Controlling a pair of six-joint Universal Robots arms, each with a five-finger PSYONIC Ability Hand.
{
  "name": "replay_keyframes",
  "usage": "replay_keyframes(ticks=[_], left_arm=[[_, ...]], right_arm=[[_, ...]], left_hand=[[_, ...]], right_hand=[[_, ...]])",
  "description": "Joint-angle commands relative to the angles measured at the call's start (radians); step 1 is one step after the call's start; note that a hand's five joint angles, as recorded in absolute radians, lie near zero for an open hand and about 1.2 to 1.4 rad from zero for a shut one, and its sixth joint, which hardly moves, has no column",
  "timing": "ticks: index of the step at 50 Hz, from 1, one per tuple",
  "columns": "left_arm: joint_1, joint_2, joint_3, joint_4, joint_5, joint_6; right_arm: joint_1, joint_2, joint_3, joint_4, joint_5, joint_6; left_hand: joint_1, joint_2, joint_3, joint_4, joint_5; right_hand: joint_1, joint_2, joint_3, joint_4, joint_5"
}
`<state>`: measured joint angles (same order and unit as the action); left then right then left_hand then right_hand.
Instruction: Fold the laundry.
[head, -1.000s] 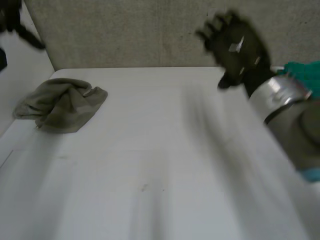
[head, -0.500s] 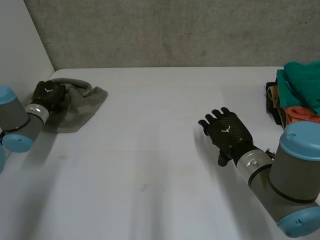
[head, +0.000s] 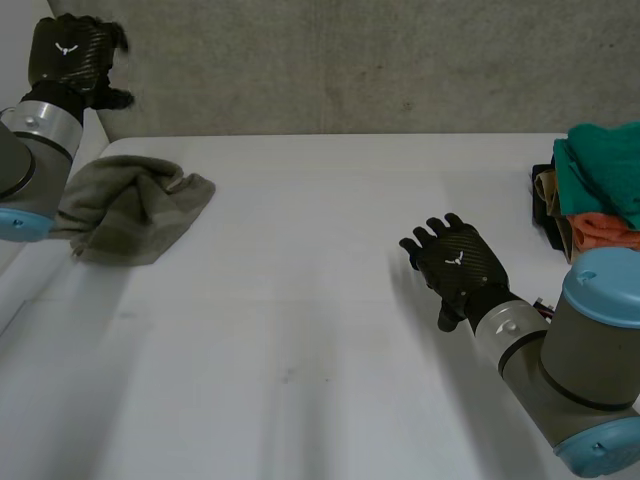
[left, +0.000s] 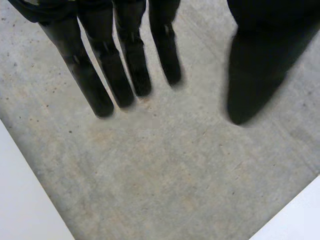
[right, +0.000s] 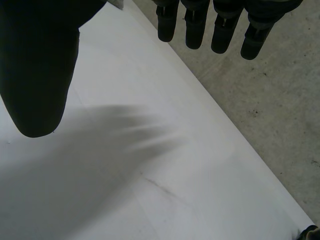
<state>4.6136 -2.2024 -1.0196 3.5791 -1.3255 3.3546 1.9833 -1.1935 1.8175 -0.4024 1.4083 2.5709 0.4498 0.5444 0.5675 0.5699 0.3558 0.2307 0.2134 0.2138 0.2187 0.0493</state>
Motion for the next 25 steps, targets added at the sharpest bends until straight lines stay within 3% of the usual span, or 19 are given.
replay_keyframes(ticks=[1, 10, 16, 25], left_arm=[[0.013, -0.15, 0.059, -0.057, 0.003, 0.09], [0.1, -0.416, 0.196, -0.105, 0.008, 0.437], [0.116, -0.529, 0.303, -0.1, 0.029, 0.468], [0.113, -0.678, 0.469, -0.092, 0.153, 0.468]], right_arm=[[0.0, 0.002, 0.003, 0.001, 0.0, 0.0], [-0.014, 0.006, -0.001, -0.003, 0.0, -0.002], [-0.014, 0.038, -0.012, -0.013, 0.003, -0.002], [-0.015, 0.069, -0.021, -0.016, 0.005, -0.002]], left_hand=[[-0.275, -0.37, -0.393, -0.395, -0.356], [-0.275, -0.37, -0.393, -0.395, -0.356], [-0.272, -0.366, -0.389, -0.392, -0.352], [-0.169, -0.264, -0.287, -0.289, -0.25]], right_hand=[[-0.056, -0.039, -0.039, -0.044, -0.049], [-0.056, -0.039, -0.039, -0.044, -0.049], [-0.056, -0.039, -0.039, -0.044, -0.049], [-0.056, -0.039, -0.039, -0.044, -0.049]])
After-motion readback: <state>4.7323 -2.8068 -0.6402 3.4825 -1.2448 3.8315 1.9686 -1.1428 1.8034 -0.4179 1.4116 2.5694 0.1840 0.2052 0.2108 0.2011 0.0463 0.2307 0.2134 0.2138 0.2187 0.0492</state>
